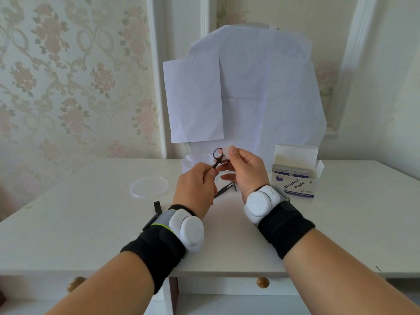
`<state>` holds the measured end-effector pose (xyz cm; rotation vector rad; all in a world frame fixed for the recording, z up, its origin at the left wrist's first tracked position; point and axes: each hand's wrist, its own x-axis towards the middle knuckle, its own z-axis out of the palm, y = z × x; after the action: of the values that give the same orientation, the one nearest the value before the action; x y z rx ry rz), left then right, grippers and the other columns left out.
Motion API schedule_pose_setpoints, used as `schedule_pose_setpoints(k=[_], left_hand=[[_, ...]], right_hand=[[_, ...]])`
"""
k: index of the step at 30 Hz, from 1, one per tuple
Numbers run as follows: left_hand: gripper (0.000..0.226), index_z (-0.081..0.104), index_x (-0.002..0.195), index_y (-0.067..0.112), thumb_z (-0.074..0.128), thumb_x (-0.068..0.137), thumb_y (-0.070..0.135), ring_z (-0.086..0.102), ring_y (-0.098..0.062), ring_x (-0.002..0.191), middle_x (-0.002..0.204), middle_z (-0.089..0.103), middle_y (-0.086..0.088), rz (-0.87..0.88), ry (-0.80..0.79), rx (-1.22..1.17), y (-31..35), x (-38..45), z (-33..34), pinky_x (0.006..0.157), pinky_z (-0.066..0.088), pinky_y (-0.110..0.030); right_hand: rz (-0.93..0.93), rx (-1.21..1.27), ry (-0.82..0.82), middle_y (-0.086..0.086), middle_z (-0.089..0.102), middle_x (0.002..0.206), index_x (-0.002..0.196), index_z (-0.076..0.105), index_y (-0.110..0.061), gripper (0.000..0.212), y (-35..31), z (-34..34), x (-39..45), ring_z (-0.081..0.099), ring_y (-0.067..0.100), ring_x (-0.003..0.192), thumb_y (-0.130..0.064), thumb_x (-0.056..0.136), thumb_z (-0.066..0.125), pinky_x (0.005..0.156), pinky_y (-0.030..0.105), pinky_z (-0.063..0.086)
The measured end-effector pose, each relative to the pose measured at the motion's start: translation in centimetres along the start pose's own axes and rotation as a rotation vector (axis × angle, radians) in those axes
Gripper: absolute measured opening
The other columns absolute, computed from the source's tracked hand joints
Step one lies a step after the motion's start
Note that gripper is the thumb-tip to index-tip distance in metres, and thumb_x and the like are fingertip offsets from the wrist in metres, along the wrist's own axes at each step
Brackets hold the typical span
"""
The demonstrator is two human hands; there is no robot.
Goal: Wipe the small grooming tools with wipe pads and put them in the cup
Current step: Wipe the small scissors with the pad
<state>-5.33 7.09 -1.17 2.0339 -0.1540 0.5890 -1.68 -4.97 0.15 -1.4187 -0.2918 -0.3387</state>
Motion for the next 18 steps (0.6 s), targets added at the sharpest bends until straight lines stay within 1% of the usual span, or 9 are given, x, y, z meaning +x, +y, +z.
schedule_pose_setpoints(k=[2,4,6,9,11,12,13,14,18], left_hand=[[0.018,0.066,0.087,0.02,0.05,0.096,0.023,0.058,-0.014,0.049,0.064,0.067,-0.002,0.033,0.006,0.05,-0.1,0.0,0.0,0.058,0.052,-0.029],[0.017,0.069,0.088,0.02,0.054,0.095,0.025,0.061,-0.02,0.057,0.064,0.067,-0.001,0.056,0.036,0.066,-0.1,0.0,0.0,0.062,0.053,-0.034],[0.015,0.069,0.085,0.021,0.057,0.093,0.025,0.062,-0.019,0.06,0.061,0.066,0.002,0.063,0.076,0.027,0.0,-0.1,-0.2,0.06,0.052,-0.027],[0.015,0.07,0.079,0.022,0.062,0.091,0.022,0.063,-0.015,0.055,0.057,0.065,0.005,0.023,0.123,-0.181,0.5,-0.3,-0.6,0.055,0.053,-0.022],[0.014,0.07,0.077,0.02,0.064,0.09,0.02,0.061,-0.014,0.049,0.054,0.064,0.006,-0.001,0.153,-0.283,0.9,-0.5,-0.9,0.051,0.051,-0.022],[0.014,0.07,0.077,0.019,0.065,0.09,0.02,0.061,-0.016,0.047,0.054,0.064,0.004,-0.007,0.171,-0.322,1.0,-0.5,-1.0,0.051,0.053,-0.025],[0.014,0.069,0.077,0.019,0.066,0.09,0.021,0.061,-0.017,0.046,0.055,0.064,0.002,-0.01,0.191,-0.355,1.2,-0.5,-1.1,0.052,0.054,-0.027],[0.013,0.069,0.077,0.02,0.066,0.09,0.021,0.061,-0.017,0.046,0.056,0.065,0.001,-0.01,0.211,-0.384,1.2,-0.6,-1.2,0.051,0.053,-0.026],[0.013,0.069,0.076,0.022,0.068,0.089,0.025,0.06,-0.01,0.046,0.059,0.065,0.001,0.01,0.253,-0.379,1.3,-0.6,-1.5,0.047,0.045,-0.014]], right_hand=[[-0.03,-0.059,-0.031,0.003,0.071,0.076,0.089,0.072,-0.011,0.023,0.0,0.0,-0.2,0.068,0.016,0.067,-0.021,0.099,0.055,0.056,0.027,0.051],[-0.045,-0.097,-0.023,-0.001,0.07,0.072,0.087,0.074,-0.013,0.019,0.1,-0.1,-0.1,0.067,0.013,0.064,-0.019,0.097,0.058,0.055,0.026,0.05],[-0.043,-0.1,0.0,-0.007,0.069,0.069,0.085,0.074,-0.015,0.018,0.2,-0.2,0.1,0.062,0.008,0.063,-0.02,0.096,0.06,0.056,0.024,0.05],[0.04,0.012,0.034,-0.012,0.067,0.068,0.083,0.075,-0.017,0.016,0.2,-0.3,0.4,0.053,0.009,0.063,-0.022,0.094,0.065,0.056,0.024,0.044],[0.09,0.115,0.012,-0.006,0.062,0.066,0.082,0.076,-0.015,0.015,0.2,-0.3,0.4,0.044,0.011,0.058,-0.02,0.092,0.067,0.054,0.025,0.039],[0.109,0.159,-0.014,-0.004,0.058,0.065,0.081,0.076,-0.014,0.015,0.2,-0.2,0.3,0.041,0.012,0.056,-0.018,0.092,0.067,0.053,0.025,0.037],[0.125,0.192,-0.044,-0.001,0.057,0.064,0.079,0.076,-0.014,0.016,0.2,-0.1,0.3,0.039,0.014,0.055,-0.016,0.092,0.067,0.053,0.025,0.037],[0.136,0.207,-0.076,0.001,0.056,0.064,0.077,0.076,-0.014,0.016,0.2,-0.1,0.3,0.039,0.015,0.055,-0.015,0.091,0.067,0.053,0.026,0.038],[0.124,0.168,-0.181,0.006,0.061,0.067,0.079,0.074,-0.01,0.014,0.4,-0.1,0.2,0.045,0.02,0.058,-0.017,0.09,0.069,0.055,0.028,0.044]])
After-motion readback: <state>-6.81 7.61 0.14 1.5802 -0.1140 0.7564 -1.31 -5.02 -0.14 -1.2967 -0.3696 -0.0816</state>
